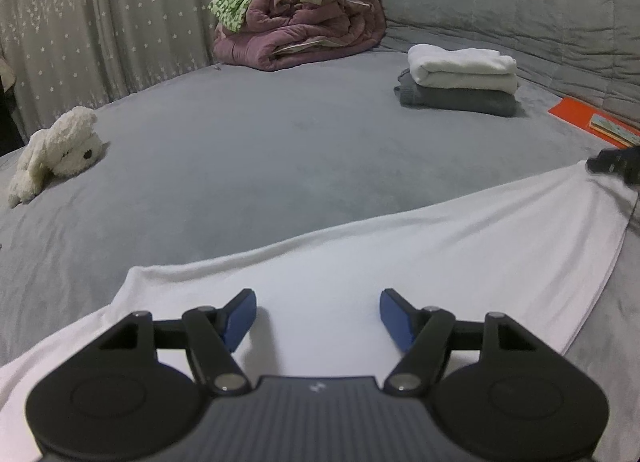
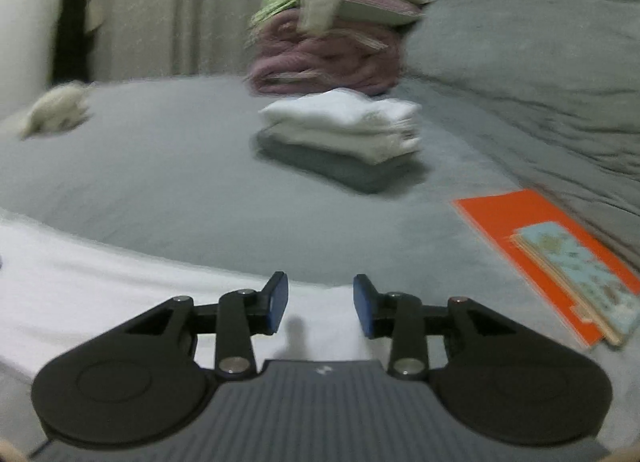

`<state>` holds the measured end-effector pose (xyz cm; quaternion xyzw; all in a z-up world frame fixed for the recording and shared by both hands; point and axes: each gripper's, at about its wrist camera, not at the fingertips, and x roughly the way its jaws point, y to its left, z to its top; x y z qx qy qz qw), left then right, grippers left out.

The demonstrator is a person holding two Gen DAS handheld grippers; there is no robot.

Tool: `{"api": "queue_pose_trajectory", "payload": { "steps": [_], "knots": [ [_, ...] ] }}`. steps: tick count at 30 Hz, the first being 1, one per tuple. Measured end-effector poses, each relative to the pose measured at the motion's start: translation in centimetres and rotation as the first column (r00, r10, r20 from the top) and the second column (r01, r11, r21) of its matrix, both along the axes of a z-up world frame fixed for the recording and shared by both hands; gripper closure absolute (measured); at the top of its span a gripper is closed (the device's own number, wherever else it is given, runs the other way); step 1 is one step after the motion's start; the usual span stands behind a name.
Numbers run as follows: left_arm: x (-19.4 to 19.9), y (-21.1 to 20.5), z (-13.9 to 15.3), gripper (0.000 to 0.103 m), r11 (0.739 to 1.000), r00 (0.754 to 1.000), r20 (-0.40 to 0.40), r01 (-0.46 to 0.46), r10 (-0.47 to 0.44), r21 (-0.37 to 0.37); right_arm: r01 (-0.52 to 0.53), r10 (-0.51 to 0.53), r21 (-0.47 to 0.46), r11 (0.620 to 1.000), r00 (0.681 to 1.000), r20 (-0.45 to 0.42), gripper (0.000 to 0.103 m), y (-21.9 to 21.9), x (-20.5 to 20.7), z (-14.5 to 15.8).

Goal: Fold clothes

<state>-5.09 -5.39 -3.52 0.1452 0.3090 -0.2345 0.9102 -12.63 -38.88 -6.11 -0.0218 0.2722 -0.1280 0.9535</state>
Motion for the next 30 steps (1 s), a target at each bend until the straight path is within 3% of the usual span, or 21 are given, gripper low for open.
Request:
{"api": "queue_pose_trajectory", "payload": {
  "steps": [4, 10, 18, 21, 30],
  "knots": [
    [-0.2, 0.6, -0.2, 0.031, 1.0, 1.0, -0.002, 0.0, 0.0, -0.004, -0.069, 0.068, -0.024, 0.997, 0.997, -0.047, 0.067, 2.1, 0.3, -0.7],
    [-0.5, 2.2, 0.5, 0.031, 0.999, 0.999, -0.006, -0.036, 0.035, -0.01, 0.128, -0.125, 0.156, 0.979, 0.992, -0.032, 0.067, -3.2, -1.8, 0.6],
    [-1.1, 4.8, 1.3, 0.028, 0.994, 0.992, -0.054, -0.112, 0.111, -0.016, 0.174, -0.167, 0.282, 0.944, 0.985, -0.051, 0.055, -3.5, -2.4, 1.3],
    [-1.4, 5.8, 1.7, 0.024, 0.991, 0.989, -0.069, -0.133, 0.132, -0.018, 0.202, -0.186, 0.278, 0.939, 0.979, -0.082, 0.048, -3.0, -1.7, 0.7],
    [-1.9, 8.3, 2.3, 0.009, 0.983, 0.977, -0.111, -0.184, 0.181, -0.017, 0.263, -0.242, 0.168, 0.95, 0.961, -0.136, 0.045, -1.1, -0.4, 0.0]
  ]
}}
